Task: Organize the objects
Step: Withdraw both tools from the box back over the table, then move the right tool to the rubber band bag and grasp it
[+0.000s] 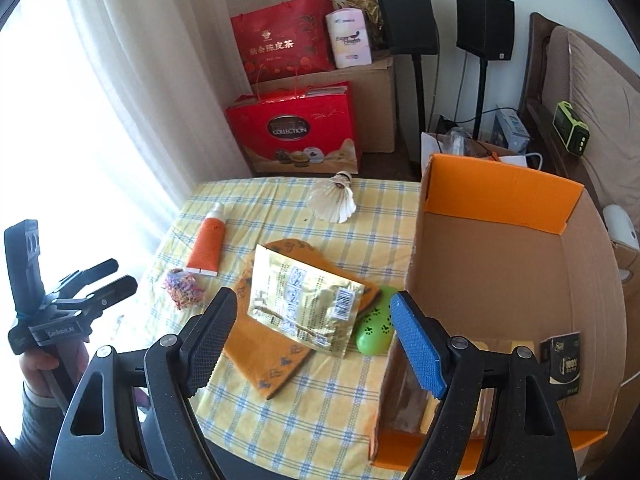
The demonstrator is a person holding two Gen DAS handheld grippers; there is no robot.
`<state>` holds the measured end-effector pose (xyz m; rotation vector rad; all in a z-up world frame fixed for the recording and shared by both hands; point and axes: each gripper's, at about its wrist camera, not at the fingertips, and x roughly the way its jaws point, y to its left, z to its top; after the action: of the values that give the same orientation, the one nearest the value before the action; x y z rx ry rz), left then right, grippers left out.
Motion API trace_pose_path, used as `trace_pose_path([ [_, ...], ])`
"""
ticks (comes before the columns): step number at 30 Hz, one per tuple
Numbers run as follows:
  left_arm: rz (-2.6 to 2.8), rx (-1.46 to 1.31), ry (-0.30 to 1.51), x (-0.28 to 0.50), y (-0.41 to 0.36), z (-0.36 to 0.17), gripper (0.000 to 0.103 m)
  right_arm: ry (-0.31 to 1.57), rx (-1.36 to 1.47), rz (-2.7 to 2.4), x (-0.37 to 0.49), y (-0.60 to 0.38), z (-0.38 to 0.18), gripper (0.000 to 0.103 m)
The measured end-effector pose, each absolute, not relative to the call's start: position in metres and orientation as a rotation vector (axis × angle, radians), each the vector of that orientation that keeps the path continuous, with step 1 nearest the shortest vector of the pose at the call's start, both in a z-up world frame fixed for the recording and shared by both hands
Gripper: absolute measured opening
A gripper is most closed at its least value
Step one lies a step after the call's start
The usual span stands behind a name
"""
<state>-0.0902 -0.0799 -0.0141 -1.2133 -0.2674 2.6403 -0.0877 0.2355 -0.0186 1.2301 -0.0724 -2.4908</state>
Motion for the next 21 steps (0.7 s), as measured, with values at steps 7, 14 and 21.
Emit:
trace_pose_path([
  [7, 2.673, -1.269, -0.324, -0.098, -0.108, -0.028, 0.101, -0.084, 1.243, -2.444, -0.102, 0.211, -0.028, 0.081],
  [14, 2.66, -1.363, -0.416, -0.108, -0.128, -0.058, 0.101, -0.048, 1.252, -2.419, -0.117, 0.175, -0.036, 0.08],
  [21, 2.651, -1.378, -0.456, -0.116, -0.14, -0.068, 0.101, -0.011, 1.257, -2.38, -0.139, 0.129, -0.041, 0.08],
])
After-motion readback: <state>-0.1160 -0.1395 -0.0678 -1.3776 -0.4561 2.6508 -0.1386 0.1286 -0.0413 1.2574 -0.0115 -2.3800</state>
